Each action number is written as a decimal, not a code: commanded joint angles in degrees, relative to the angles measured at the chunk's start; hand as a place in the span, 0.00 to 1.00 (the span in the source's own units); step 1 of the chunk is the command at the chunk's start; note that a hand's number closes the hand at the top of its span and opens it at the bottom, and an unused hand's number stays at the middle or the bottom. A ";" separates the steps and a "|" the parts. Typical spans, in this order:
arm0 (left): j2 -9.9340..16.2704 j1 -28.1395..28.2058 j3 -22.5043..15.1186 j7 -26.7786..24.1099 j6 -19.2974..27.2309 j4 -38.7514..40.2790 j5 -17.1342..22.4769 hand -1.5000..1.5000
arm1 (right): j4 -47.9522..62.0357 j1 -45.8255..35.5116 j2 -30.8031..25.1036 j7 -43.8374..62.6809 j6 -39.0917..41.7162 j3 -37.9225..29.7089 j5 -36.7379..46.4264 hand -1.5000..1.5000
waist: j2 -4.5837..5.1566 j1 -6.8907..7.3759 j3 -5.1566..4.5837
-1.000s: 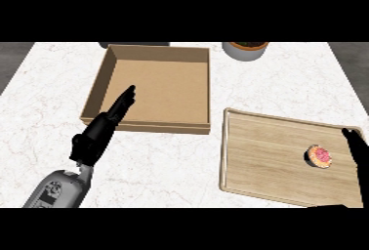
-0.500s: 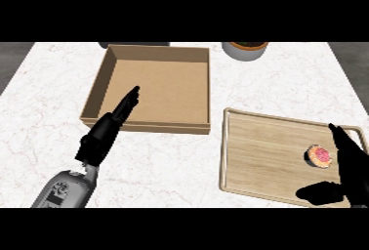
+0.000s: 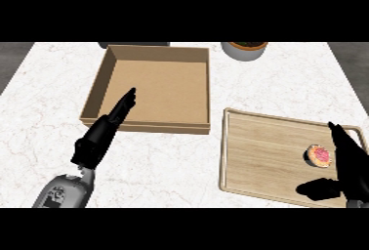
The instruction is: Pick the cupcake from the tray and place it in the cardboard box
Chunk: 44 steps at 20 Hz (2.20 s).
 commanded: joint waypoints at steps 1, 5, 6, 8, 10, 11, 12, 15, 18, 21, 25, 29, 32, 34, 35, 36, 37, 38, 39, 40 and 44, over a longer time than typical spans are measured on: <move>-0.41 2.23 2.13 -2.11 -2.29 -0.42 -0.32 0.50 | -1.69 0.94 4.09 2.64 1.36 2.18 4.46 0.00 | -0.02 -0.01 -0.01; -1.43 -1.02 2.84 1.64 -3.11 -0.28 -1.79 0.50 | 6.63 -0.54 5.83 -3.98 0.15 0.19 3.22 0.00 | 0.02 0.01 0.00; -0.19 1.53 4.43 -1.09 -4.86 -1.23 -1.39 0.50 | 3.15 -0.16 5.14 -1.53 3.75 -0.74 3.47 0.00 | -0.01 0.01 -0.01; -3.03 -4.64 5.34 -1.55 -3.61 7.07 -2.59 0.50 | 4.80 1.42 4.81 -5.04 2.64 -2.60 2.33 0.00 | 0.05 -0.27 -0.01; -2.58 0.07 4.87 -0.17 -5.39 0.31 -2.17 0.50 | 4.53 -0.69 7.87 -1.65 3.93 -0.16 5.60 0.00 | 0.00 0.01 -0.01; -3.53 4.91 1.87 1.32 -3.50 -5.12 -3.98 0.50 | 6.30 0.34 4.67 -5.81 5.15 -4.62 1.87 0.00 | -0.04 0.11 0.00; -3.67 0.41 4.86 -2.06 -4.75 1.90 -4.08 0.50 | 5.50 1.72 6.78 -5.33 4.33 -3.16 3.92 0.00 | 0.01 -0.10 -0.01; -4.13 0.15 4.43 4.64 -5.10 -3.89 -3.98 0.50 | 11.74 -1.87 6.40 -8.25 4.03 -5.83 3.87 0.00 | 0.00 0.06 0.00; -6.63 0.26 3.71 -0.55 -4.32 0.50 -6.16 0.50 | 11.40 0.64 7.04 -9.52 3.63 -5.49 5.39 0.00 | -0.01 -0.09 -0.01; -6.19 -1.75 5.54 0.24 -5.57 3.10 -5.66 0.50 | 17.69 0.75 6.81 -14.27 0.23 -6.42 7.13 0.00 | 0.04 -0.09 0.00; -5.24 2.33 7.05 0.79 -7.22 -1.91 -5.34 0.50 | 16.69 -1.03 8.95 -10.84 1.39 -6.11 10.14 0.00 | -0.01 0.03 0.00; -3.98 -0.32 9.97 0.96 -9.27 -1.20 -3.66 0.50 | 18.94 -0.78 10.11 -11.96 0.94 -5.60 11.11 0.00 | 0.00 0.07 0.00; -7.45 -1.29 7.61 -0.38 -5.78 2.26 -7.16 0.50 | 17.26 -2.00 10.05 -10.69 4.54 -5.72 10.07 1.00 | 0.00 -0.04 -0.01; -5.44 1.06 7.73 2.10 -8.56 -2.32 -5.59 0.50 | 22.72 -3.27 8.77 -14.85 1.93 -6.28 11.15 1.00 | -0.01 0.28 0.01; -6.23 -0.71 8.53 0.54 -8.23 -0.11 -5.30 0.50 | 23.17 -5.15 8.09 -14.70 3.01 -6.88 11.31 1.00 | 0.02 0.17 0.00; -6.68 -1.04 7.94 -1.12 -7.37 2.20 -6.80 0.50 | 23.46 -0.84 9.29 -16.75 -2.20 -5.00 13.94 1.00 | 0.04 -0.01 0.01; -7.99 2.45 5.68 -2.62 -6.20 1.39 -8.57 0.50 | 23.66 -3.62 6.57 -17.19 1.11 -6.97 12.58 1.00 | 0.03 0.16 0.00; -7.31 -2.74 8.13 0.50 -7.14 3.03 -6.82 0.50 | 27.92 -7.04 9.02 -16.79 -2.43 -5.97 14.81 1.00 | 0.10 0.21 0.01; -7.29 0.21 7.46 -0.01 -7.41 1.19 -7.02 0.50 | 22.92 -2.80 7.15 -18.00 -1.63 -6.81 14.17 1.00 | 0.00 0.02 0.00; -6.09 0.07 8.52 0.29 -9.24 1.04 -5.45 0.50 | 26.48 -6.85 6.40 -17.97 -2.48 -8.29 14.85 1.00 | 0.05 0.24 0.01; -6.62 1.17 7.50 -1.44 -8.46 1.01 -6.49 0.50 | 16.52 -7.46 16.16 -11.60 -1.64 8.54 24.27 1.00 | -0.17 1.37 -0.12</move>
